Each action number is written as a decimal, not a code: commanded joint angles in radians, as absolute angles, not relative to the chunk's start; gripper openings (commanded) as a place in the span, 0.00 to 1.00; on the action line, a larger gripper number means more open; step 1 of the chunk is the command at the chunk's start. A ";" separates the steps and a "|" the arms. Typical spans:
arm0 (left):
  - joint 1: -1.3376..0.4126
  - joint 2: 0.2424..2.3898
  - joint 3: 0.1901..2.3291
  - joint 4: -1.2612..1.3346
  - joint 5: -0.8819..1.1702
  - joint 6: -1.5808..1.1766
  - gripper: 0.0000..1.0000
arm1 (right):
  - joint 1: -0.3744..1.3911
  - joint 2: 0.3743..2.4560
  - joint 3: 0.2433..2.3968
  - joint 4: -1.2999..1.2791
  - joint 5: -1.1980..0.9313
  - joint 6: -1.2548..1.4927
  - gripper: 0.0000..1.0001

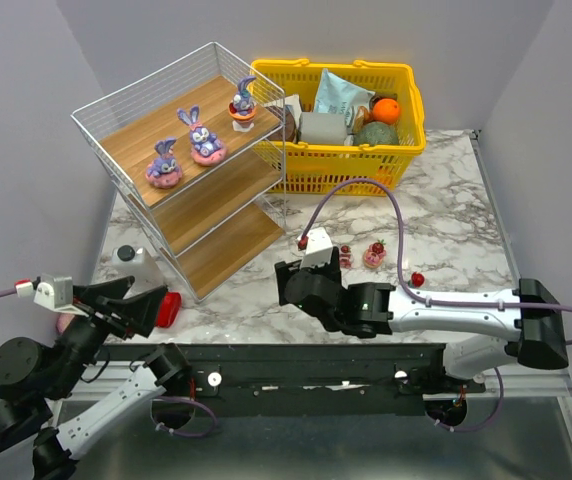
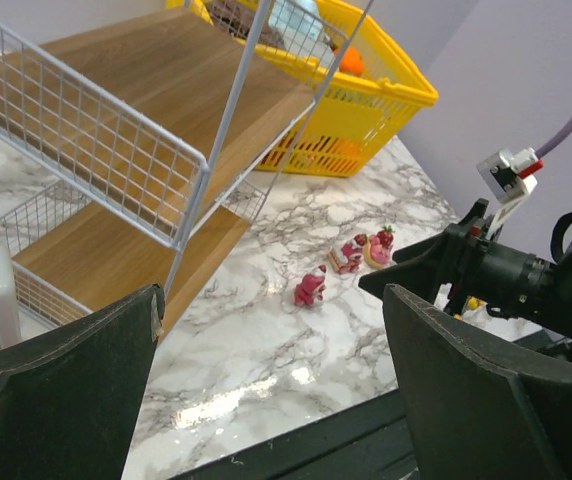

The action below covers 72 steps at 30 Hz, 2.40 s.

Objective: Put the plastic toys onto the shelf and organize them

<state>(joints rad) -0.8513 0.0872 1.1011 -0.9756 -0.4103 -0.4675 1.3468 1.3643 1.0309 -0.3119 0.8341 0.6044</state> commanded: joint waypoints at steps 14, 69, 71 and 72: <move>-0.854 -0.044 0.980 -0.848 -0.325 -0.439 0.99 | 1.143 1.572 0.767 0.173 0.577 0.646 0.88; -0.854 0.071 1.224 -0.859 -0.377 -0.357 0.99 | 1.241 1.764 1.690 -0.290 0.736 0.499 0.07; -0.856 0.071 1.227 -0.862 -0.382 -0.357 0.99 | 1.241 1.798 1.733 -0.290 0.776 0.474 0.08; -0.856 0.071 1.229 -0.862 -0.383 -0.357 0.99 | 1.239 1.807 1.752 -0.290 0.785 0.451 0.08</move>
